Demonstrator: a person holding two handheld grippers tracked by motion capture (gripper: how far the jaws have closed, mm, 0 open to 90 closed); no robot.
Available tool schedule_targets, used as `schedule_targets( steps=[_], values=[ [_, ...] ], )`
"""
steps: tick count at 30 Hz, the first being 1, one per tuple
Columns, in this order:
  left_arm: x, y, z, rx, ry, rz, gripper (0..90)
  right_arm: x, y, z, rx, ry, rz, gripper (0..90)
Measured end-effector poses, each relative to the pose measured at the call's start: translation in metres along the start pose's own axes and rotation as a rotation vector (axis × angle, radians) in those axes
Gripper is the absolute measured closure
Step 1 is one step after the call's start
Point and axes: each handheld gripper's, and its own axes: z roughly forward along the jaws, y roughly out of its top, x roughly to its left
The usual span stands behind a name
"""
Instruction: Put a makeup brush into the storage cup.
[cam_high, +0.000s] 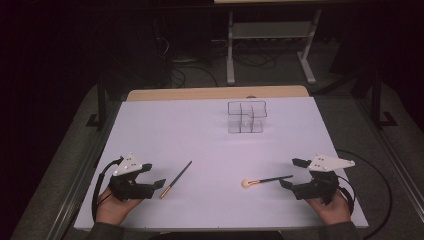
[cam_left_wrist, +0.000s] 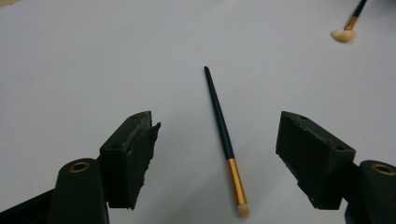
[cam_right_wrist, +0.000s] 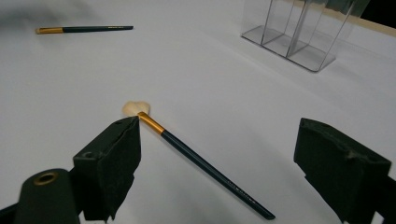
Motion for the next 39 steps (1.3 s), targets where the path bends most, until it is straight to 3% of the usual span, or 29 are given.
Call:
schedule_targets(
  steps=[6, 7, 8, 12, 18, 24, 39],
  values=[
    [0.003, 0.009, 0.006, 0.048, -0.016, -0.005, 32.1, 0.001, 0.002, -0.003, -0.012, -0.006, 0.001, 13.8],
    [0.004, 0.010, 0.007, 0.049, -0.019, 0.010, 32.1, 0.001, 0.002, -0.003, -0.012, -0.006, 0.001, 13.8],
    [0.003, 0.012, 0.008, 0.053, -0.027, -0.008, 32.8, 0.001, 0.002, -0.003, -0.014, -0.006, 0.002, 13.8],
    [0.002, 0.019, 0.012, 0.088, -0.041, -0.010, 37.2, 0.000, 0.002, -0.003, -0.010, -0.003, 0.008, 13.8],
    [-0.002, 0.028, 0.022, 0.142, -0.051, 0.018, 42.3, 0.000, 0.002, -0.004, -0.008, -0.005, 0.002, 13.8],
    [-0.009, 0.027, 0.031, 0.169, -0.059, -0.007, 45.7, -0.001, 0.002, -0.002, -0.001, 0.002, 0.005, 13.8],
    [-0.008, 0.026, 0.050, 0.274, -0.062, 0.013, 56.7, -0.002, 0.000, -0.002, 0.017, 0.006, 0.012, 13.9]
  ],
)
